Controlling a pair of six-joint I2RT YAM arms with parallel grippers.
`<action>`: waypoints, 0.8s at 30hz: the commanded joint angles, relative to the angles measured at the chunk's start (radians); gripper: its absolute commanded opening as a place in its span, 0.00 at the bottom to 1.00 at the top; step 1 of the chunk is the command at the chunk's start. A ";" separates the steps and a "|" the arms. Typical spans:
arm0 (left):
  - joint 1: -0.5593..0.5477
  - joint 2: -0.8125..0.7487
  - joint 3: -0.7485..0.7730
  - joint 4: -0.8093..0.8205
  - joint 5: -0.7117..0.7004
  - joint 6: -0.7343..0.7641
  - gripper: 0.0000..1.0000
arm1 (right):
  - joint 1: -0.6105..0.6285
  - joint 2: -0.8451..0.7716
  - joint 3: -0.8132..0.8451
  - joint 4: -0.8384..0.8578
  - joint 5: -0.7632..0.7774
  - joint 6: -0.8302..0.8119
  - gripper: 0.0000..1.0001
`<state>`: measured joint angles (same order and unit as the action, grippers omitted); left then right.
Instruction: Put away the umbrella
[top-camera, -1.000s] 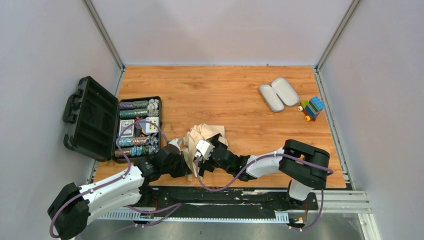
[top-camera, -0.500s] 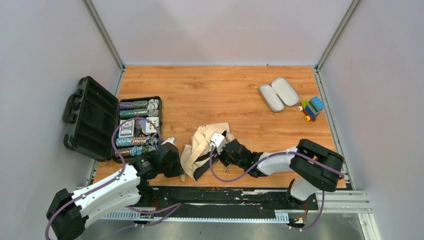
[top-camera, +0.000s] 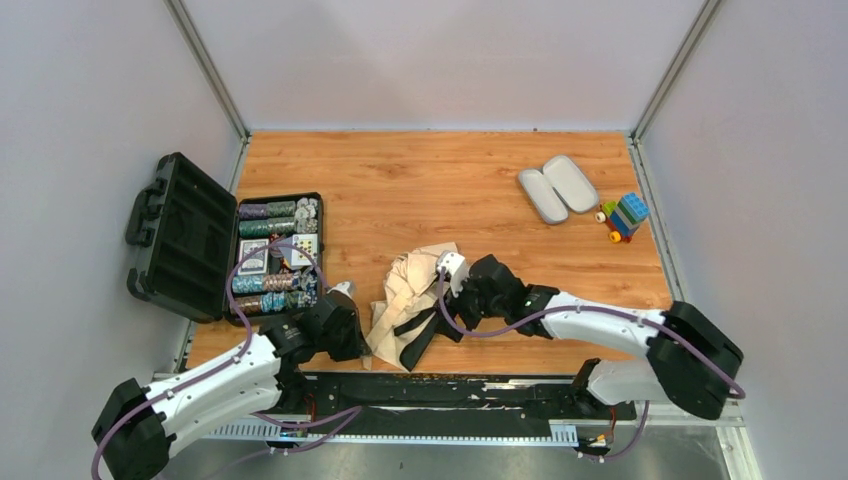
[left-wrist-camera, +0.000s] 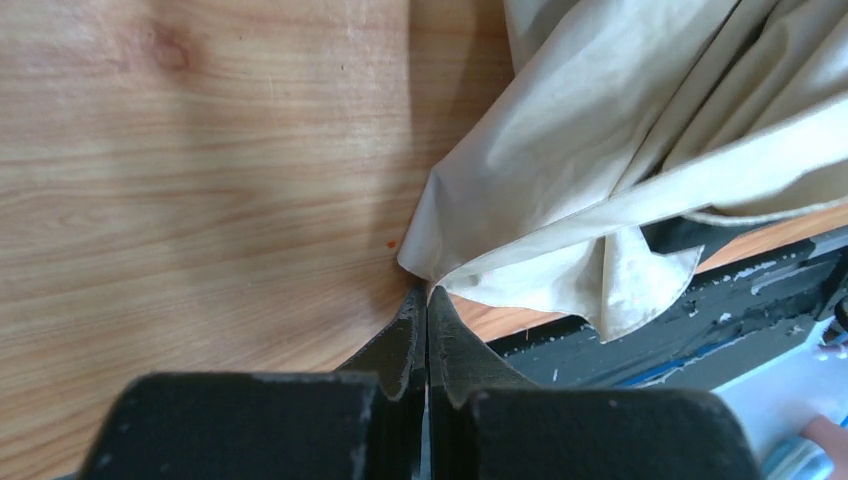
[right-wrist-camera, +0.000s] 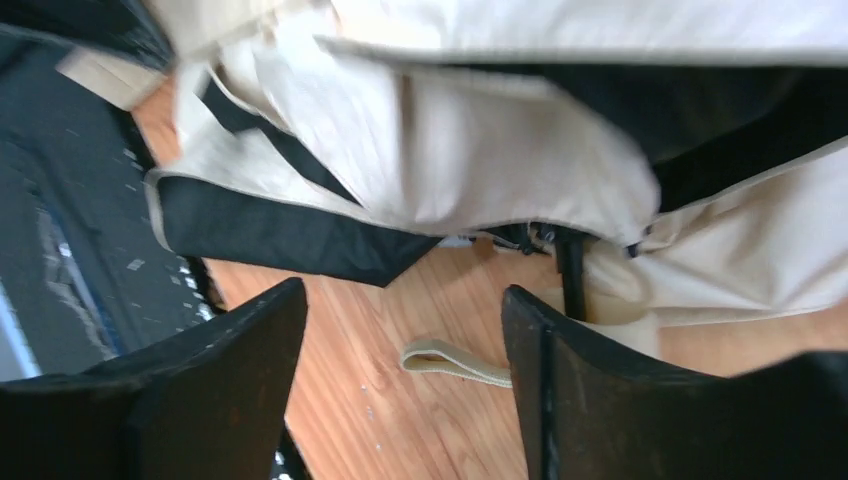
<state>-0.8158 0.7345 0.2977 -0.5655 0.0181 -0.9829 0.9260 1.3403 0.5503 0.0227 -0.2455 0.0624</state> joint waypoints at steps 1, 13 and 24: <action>0.001 -0.017 -0.026 0.040 0.024 -0.028 0.00 | -0.001 -0.154 0.106 -0.154 0.000 0.008 0.77; 0.001 -0.034 -0.046 0.039 0.015 -0.032 0.00 | -0.004 0.045 0.155 0.040 0.134 -0.321 1.00; 0.001 -0.046 -0.034 0.017 0.008 -0.033 0.00 | -0.025 0.373 0.085 0.315 0.027 -0.009 0.50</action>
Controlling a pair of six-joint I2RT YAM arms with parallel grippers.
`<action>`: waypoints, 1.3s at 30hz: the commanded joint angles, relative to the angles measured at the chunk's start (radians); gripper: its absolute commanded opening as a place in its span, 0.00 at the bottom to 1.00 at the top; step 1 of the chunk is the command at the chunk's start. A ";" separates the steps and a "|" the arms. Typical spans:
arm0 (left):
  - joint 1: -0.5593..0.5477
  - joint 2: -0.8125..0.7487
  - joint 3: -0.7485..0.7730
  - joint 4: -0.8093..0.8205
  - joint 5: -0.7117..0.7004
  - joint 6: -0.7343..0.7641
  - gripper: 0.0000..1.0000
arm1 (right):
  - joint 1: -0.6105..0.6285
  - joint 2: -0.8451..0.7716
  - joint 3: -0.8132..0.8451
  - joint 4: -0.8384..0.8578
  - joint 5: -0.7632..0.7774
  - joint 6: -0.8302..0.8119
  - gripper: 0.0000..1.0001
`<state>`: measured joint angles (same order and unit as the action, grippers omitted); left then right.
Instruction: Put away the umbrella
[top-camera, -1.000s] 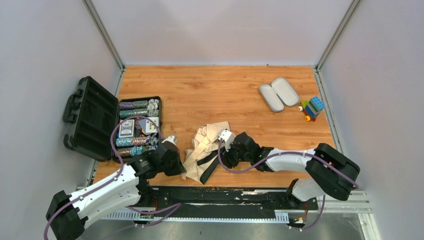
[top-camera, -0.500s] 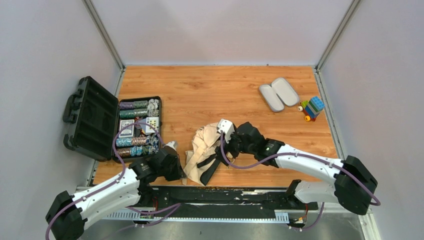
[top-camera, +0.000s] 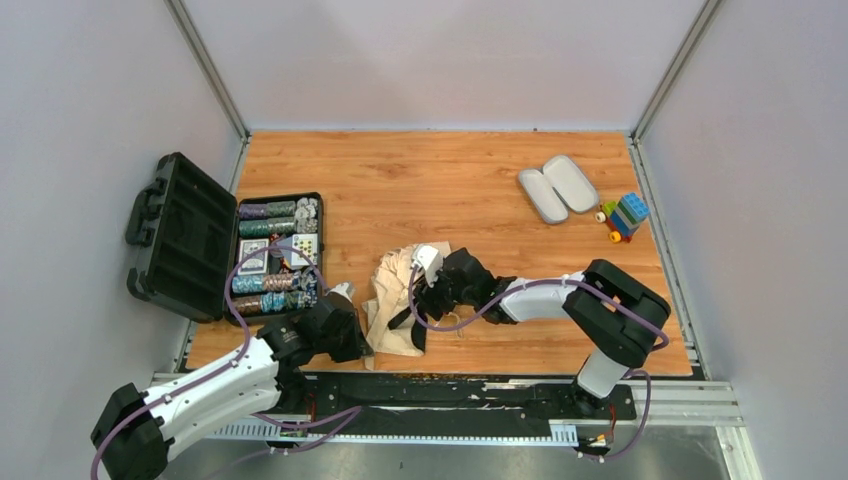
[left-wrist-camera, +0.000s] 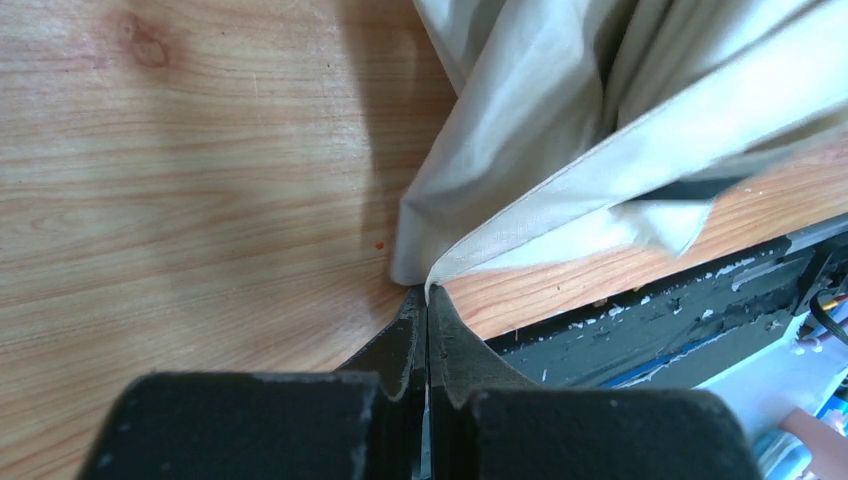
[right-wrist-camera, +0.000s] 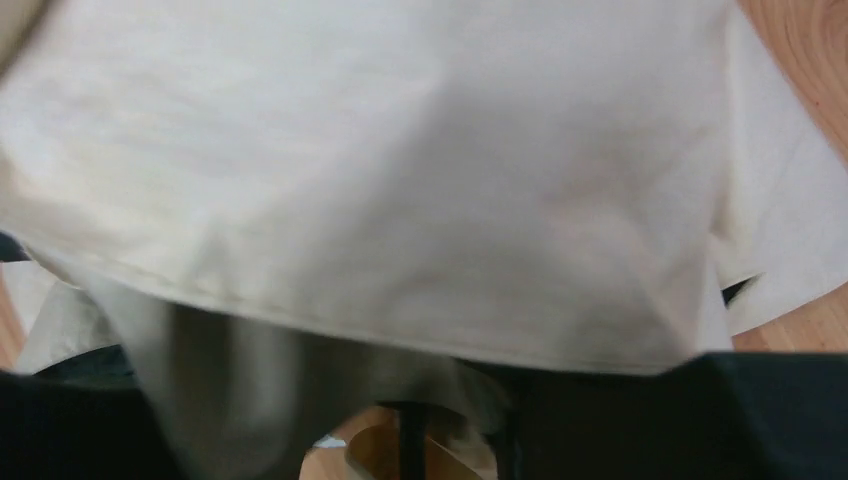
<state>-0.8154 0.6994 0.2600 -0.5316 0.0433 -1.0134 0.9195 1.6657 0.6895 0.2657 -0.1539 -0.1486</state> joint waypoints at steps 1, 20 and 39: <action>0.000 -0.019 0.009 -0.024 -0.014 0.004 0.00 | -0.040 0.040 -0.054 0.060 -0.116 0.250 0.28; 0.001 -0.052 -0.119 0.143 0.054 -0.024 0.00 | -0.278 0.157 -0.138 0.196 -0.797 0.906 0.00; 0.001 0.059 -0.126 0.154 -0.030 0.021 0.00 | -0.288 -0.217 -0.055 -0.377 -0.443 0.675 0.72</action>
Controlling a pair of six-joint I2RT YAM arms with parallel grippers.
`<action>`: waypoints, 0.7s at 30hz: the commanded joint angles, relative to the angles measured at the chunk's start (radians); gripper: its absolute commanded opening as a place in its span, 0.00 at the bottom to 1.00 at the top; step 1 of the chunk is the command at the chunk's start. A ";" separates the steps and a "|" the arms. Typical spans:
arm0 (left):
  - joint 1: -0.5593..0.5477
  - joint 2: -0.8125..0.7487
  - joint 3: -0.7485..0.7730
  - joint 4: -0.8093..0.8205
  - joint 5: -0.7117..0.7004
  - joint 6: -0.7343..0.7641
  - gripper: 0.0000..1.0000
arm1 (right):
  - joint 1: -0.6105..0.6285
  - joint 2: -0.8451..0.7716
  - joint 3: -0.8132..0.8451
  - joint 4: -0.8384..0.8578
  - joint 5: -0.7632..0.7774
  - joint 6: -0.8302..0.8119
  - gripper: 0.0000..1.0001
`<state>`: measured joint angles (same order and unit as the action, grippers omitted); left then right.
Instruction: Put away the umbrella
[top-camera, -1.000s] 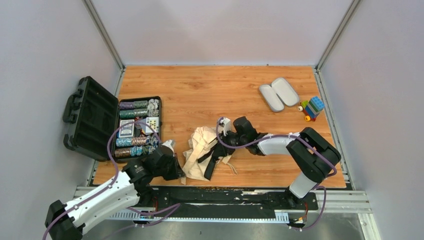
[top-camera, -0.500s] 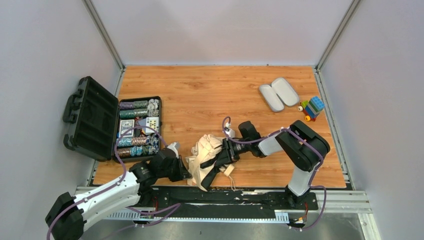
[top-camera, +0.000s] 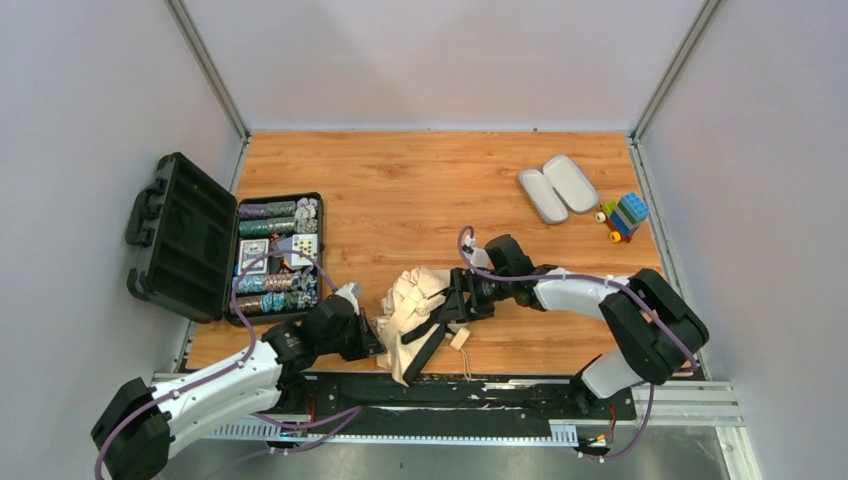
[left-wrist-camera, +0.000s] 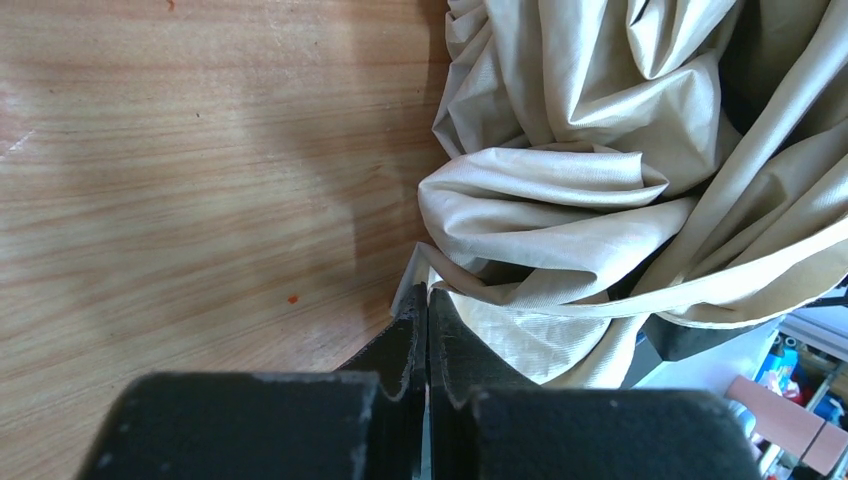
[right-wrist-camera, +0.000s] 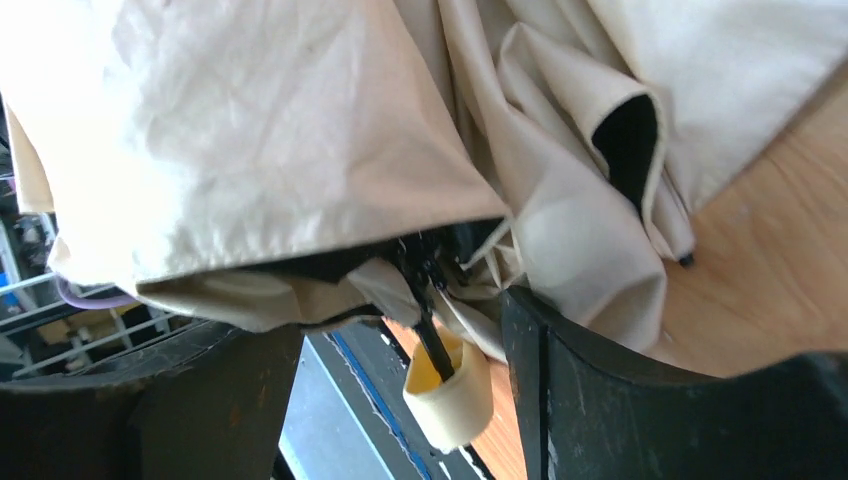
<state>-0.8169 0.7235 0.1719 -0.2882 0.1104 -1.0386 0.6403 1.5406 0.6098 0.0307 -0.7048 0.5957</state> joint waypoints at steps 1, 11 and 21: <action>0.002 0.037 -0.038 -0.090 -0.097 0.046 0.00 | -0.008 -0.123 0.025 -0.162 0.121 -0.076 0.71; 0.002 0.013 -0.029 -0.114 -0.107 0.045 0.00 | 0.154 -0.455 0.120 -0.325 0.513 -0.258 0.69; 0.002 0.020 -0.016 -0.120 -0.105 0.046 0.00 | 0.509 -0.388 0.108 -0.076 0.787 -0.662 0.78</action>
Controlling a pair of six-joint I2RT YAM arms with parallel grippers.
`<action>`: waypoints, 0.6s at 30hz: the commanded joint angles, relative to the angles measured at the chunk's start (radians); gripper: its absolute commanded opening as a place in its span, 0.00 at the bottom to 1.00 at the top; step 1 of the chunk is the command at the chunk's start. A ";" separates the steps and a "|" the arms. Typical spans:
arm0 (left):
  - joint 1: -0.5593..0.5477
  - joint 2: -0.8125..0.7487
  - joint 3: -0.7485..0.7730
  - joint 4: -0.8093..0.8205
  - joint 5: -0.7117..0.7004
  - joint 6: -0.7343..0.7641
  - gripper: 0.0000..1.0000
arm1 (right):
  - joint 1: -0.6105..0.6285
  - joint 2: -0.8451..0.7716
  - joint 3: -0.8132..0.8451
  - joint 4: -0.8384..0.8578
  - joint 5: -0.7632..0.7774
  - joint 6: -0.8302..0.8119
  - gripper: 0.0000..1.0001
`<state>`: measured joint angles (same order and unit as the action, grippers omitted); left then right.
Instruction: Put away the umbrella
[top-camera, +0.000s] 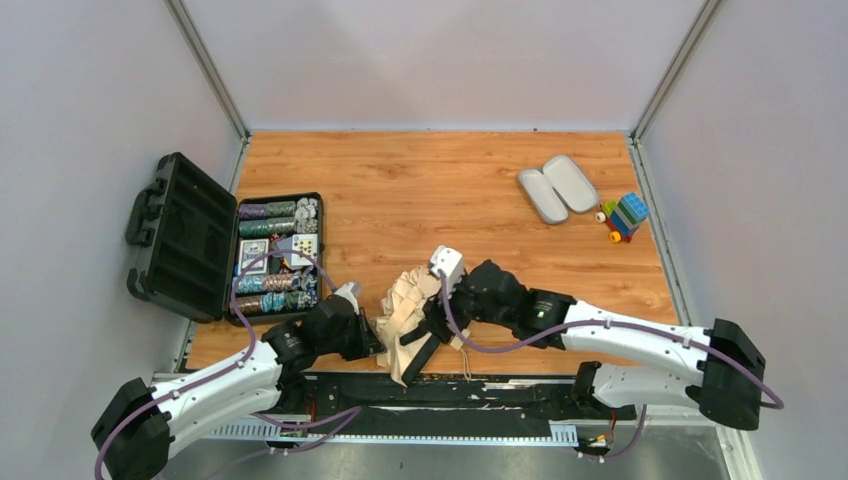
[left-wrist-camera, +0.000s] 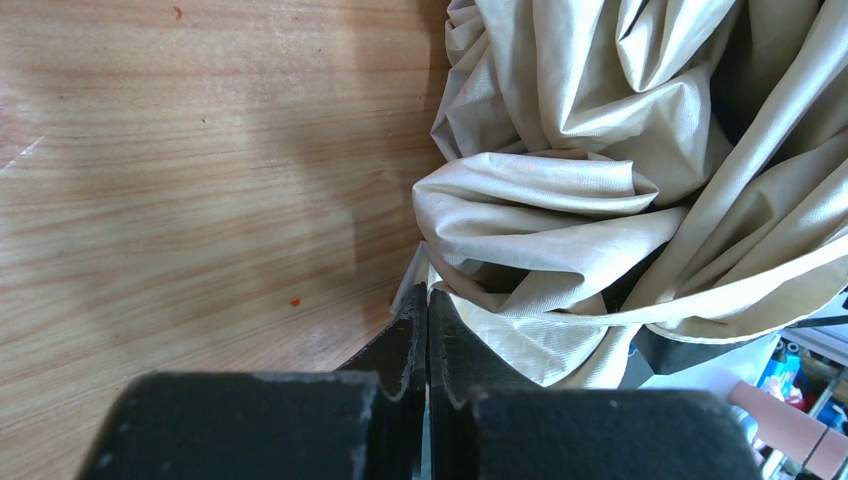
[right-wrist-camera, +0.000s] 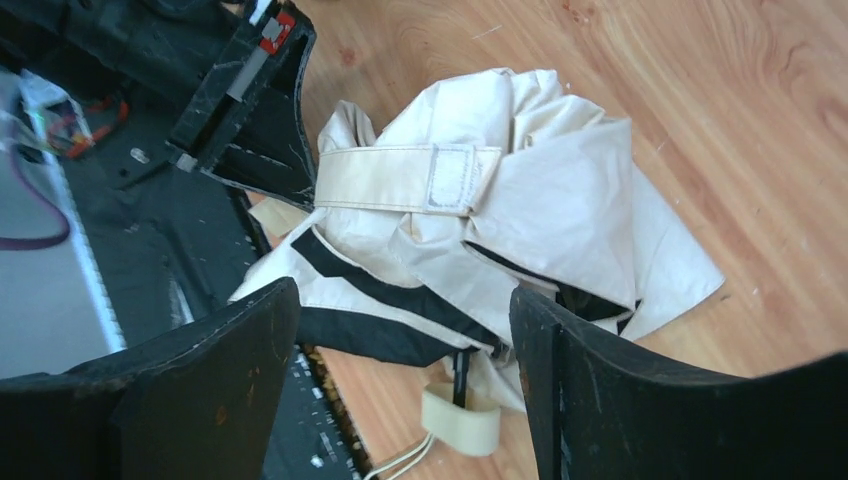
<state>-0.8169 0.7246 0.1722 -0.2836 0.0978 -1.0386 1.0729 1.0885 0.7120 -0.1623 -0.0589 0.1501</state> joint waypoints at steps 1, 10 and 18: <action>0.002 0.020 -0.016 -0.125 -0.092 0.046 0.00 | 0.087 0.089 0.005 0.135 0.147 -0.237 0.79; 0.002 0.030 0.003 -0.138 -0.090 0.052 0.00 | 0.095 0.367 -0.034 0.231 0.258 -0.319 0.84; 0.002 0.026 0.036 -0.166 -0.087 0.058 0.00 | 0.094 0.541 -0.096 0.309 0.241 -0.250 0.85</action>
<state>-0.8169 0.7334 0.1951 -0.3225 0.0780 -1.0264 1.1683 1.5627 0.6666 0.1238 0.1741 -0.1265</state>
